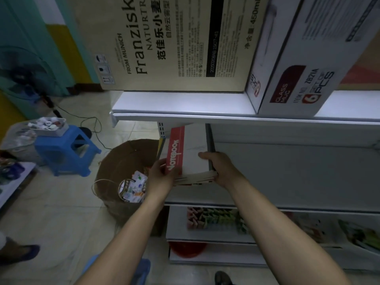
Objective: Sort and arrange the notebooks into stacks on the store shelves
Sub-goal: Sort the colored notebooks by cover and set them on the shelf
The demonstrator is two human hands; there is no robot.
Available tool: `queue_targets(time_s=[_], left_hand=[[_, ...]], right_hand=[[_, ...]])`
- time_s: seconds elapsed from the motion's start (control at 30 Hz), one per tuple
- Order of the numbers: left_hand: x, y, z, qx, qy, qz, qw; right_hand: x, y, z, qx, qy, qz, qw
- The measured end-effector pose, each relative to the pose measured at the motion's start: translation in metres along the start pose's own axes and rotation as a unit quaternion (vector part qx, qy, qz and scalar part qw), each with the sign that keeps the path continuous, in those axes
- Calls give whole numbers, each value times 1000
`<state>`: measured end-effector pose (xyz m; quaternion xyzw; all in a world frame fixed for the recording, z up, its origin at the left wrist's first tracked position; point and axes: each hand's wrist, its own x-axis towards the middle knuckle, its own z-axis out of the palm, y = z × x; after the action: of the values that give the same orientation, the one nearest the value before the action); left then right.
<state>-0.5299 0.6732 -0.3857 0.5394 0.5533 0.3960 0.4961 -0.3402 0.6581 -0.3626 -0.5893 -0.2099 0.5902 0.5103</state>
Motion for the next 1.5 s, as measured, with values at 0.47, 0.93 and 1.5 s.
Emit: queue_targets(time_s=[0.47,0.93,1.5], left_hand=[[-43,41,57,-341,-167,-229,896],[-143,27,167,-333,-458,-232,791],[-320,70,415,-293,-517,-230,771]], right_hand=[[-110,-18,-102,-65,-45,10,997],[-228,49,-217,75,71,-165,981],[-388,47,-472,-96,322,-228,914]])
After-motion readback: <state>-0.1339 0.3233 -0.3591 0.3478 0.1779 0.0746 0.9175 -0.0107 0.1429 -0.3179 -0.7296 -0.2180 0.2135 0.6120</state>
